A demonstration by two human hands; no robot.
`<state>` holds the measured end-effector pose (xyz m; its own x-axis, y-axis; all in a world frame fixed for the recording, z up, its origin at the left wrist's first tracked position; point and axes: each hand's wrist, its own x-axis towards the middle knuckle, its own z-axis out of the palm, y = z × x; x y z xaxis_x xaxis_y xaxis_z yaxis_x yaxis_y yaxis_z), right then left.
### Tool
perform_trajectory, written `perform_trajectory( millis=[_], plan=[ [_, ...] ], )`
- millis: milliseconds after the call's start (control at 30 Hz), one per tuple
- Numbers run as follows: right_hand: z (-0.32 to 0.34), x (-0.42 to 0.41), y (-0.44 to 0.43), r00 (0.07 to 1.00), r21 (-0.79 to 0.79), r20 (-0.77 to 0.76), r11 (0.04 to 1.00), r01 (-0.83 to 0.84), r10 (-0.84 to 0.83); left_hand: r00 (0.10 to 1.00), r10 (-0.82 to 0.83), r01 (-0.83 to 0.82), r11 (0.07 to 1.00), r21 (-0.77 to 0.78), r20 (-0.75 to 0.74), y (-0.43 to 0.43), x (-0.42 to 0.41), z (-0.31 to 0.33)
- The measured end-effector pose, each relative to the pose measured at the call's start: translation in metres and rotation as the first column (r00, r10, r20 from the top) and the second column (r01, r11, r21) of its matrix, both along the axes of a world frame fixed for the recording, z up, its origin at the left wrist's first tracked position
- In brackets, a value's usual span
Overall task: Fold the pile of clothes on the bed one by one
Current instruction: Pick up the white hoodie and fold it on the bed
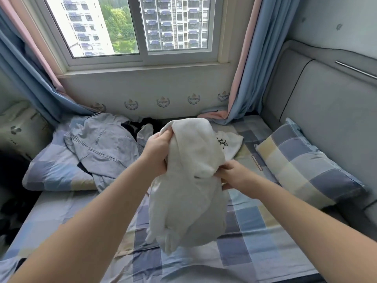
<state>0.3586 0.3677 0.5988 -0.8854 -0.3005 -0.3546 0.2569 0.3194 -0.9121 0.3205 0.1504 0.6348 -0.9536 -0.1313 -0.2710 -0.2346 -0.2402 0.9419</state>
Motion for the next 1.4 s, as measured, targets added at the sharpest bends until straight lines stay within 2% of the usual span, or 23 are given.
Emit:
perform_trajectory(
  millis=[67, 133, 167, 200, 233, 267, 333, 367, 400, 467, 567, 633, 667, 733, 800, 867, 933, 1033, 1133, 1167, 1300, 1400],
  plan=[
    [0.017, -0.004, 0.001, 0.998, -0.043, -0.068, 0.999, 0.002, -0.005, 0.997, 0.069, -0.065, 0.983, -0.173, 0.019, -0.012, -0.011, -0.01],
    [0.036, -0.01, 0.002, 0.986, -0.067, -0.165, 0.997, 0.027, -0.038, 0.988, 0.148, -0.146, 0.86, -0.488, -0.035, -0.02, -0.012, -0.017],
    [0.045, -0.015, 0.002, 0.976, -0.073, -0.209, 0.996, 0.042, -0.056, 0.982, 0.139, -0.185, 0.805, -0.564, -0.124, -0.022, -0.01, -0.016],
    [0.054, -0.019, 0.001, 0.967, -0.076, -0.249, 0.996, 0.043, -0.061, 0.973, 0.065, -0.183, 0.8, -0.571, -0.22, -0.022, -0.005, -0.01],
    [0.061, -0.023, 0.0, 0.96, -0.072, -0.275, 0.997, 0.027, -0.046, 0.958, -0.067, -0.098, 0.836, -0.539, -0.279, -0.018, 0.002, -0.002],
    [0.066, -0.026, -0.001, 0.959, -0.064, -0.282, 0.998, 0.01, -0.028, 0.934, -0.238, 0.074, 0.86, -0.505, -0.267, -0.012, 0.01, 0.007],
    [0.067, -0.031, -0.004, 0.962, -0.056, -0.271, 0.998, -0.01, -0.006, 0.842, -0.529, 0.424, 0.77, -0.476, -0.107, 0.006, 0.026, 0.013],
    [0.065, -0.032, -0.006, 0.964, -0.056, -0.266, 0.998, -0.015, 0.0, 0.807, -0.588, 0.493, 0.717, -0.493, -0.049, 0.014, 0.03, 0.008],
    [0.063, -0.032, -0.007, 0.964, -0.043, -0.266, 0.999, -0.019, 0.007, 0.801, -0.597, 0.49, 0.69, -0.532, -0.037, 0.021, 0.031, -0.001],
    [0.061, -0.032, -0.009, 0.958, -0.009, -0.285, 1.0, -0.017, 0.014, 0.819, -0.568, 0.427, 0.694, -0.58, -0.077, 0.028, 0.03, -0.016],
    [0.061, -0.032, -0.002, 0.968, -0.128, -0.251, 0.992, -0.017, -0.016, 0.835, -0.538, 0.398, 0.731, -0.554, -0.11, 0.025, 0.031, -0.027],
    [0.06, -0.033, 0.006, 0.968, -0.234, -0.247, 0.972, -0.015, -0.045, 0.893, -0.435, 0.34, 0.824, -0.454, -0.12, 0.019, 0.032, -0.033],
    [0.059, -0.033, 0.01, 0.961, -0.225, -0.271, 0.974, -0.016, -0.046, 0.924, -0.366, 0.305, 0.878, -0.369, -0.107, 0.017, 0.032, -0.036],
    [0.048, -0.032, 0.016, 0.953, -0.034, -0.301, 0.998, -0.045, 0.032, 0.967, -0.248, 0.232, 0.951, -0.203, -0.058, 0.011, 0.033, -0.033],
    [0.022, -0.028, 0.02, 0.972, 0.22, -0.169, 0.967, -0.126, 0.165, 0.98, -0.193, 0.189, 0.978, -0.084, -0.037, 0.005, 0.027, -0.028],
    [-0.01, -0.021, 0.021, 0.975, 0.327, -0.004, 0.922, -0.208, 0.221, 0.983, -0.182, 0.183, 0.983, 0.005, -0.032, -0.001, 0.023, -0.021],
    [-0.038, -0.017, 0.019, 0.983, 0.28, 0.059, 0.942, -0.184, 0.174, 0.978, -0.205, 0.207, 0.975, 0.075, -0.033, -0.007, 0.019, -0.016],
    [-0.055, -0.02, 0.014, 0.992, 0.208, 0.011, 0.97, -0.129, 0.129, 0.966, -0.252, 0.256, 0.962, 0.094, -0.056, -0.017, 0.016, -0.014],
    [-0.049, -0.026, 0.013, 0.997, 0.071, -0.022, 0.995, -0.073, 0.075, 0.95, -0.307, 0.312, 0.945, 0.103, -0.061, -0.029, 0.015, -0.017],
    [-0.046, -0.028, 0.012, 0.997, 0.058, -0.047, 0.996, -0.066, 0.069, 0.943, -0.327, 0.331, 0.937, 0.108, -0.058, -0.032, 0.015, -0.017],
    [-0.047, -0.037, 0.0, 0.979, 0.185, -0.095, 0.969, -0.163, 0.183, 0.93, -0.363, 0.368, 0.923, 0.111, -0.062, -0.036, 0.016, -0.015],
    [-0.048, -0.041, -0.005, 0.988, 0.087, -0.074, 0.988, -0.13, 0.137, 0.936, -0.345, 0.351, 0.929, 0.118, -0.067, -0.043, 0.015, -0.011]
  ],
)
